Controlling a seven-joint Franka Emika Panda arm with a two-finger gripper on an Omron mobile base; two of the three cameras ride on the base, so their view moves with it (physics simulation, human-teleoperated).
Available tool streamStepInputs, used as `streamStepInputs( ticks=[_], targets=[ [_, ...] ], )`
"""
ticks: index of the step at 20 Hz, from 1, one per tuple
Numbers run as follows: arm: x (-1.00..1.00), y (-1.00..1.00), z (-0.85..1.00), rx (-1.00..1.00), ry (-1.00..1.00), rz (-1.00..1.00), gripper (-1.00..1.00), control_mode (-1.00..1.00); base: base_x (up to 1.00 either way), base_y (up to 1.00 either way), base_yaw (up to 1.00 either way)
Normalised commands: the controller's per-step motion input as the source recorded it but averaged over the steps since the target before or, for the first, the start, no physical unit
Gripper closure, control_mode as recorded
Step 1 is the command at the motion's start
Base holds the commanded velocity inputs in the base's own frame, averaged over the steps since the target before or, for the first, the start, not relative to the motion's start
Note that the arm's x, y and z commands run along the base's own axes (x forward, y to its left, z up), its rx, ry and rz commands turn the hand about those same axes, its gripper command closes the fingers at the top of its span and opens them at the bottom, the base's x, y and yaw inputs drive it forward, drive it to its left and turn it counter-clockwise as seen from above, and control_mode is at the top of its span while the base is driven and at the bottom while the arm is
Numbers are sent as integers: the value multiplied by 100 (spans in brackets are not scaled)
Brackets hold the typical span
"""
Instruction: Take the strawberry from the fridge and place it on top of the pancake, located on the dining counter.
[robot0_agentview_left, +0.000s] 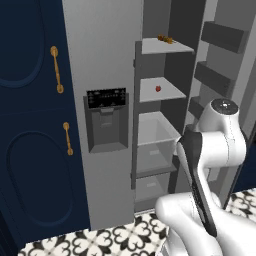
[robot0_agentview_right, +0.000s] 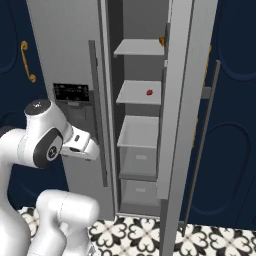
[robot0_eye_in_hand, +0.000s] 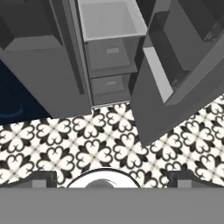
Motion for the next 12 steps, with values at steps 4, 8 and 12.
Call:
streamStepInputs(
  ticks=[4, 8, 12],
  targets=[
    [0, 0, 0, 0, 0, 0, -100, 100, 0, 0, -23],
    [0, 0, 0, 0, 0, 0, -100, 100, 0, -1, -42],
    [0, 0, 0, 0, 0, 0, -100, 100, 11, 0, -4]
  ],
)
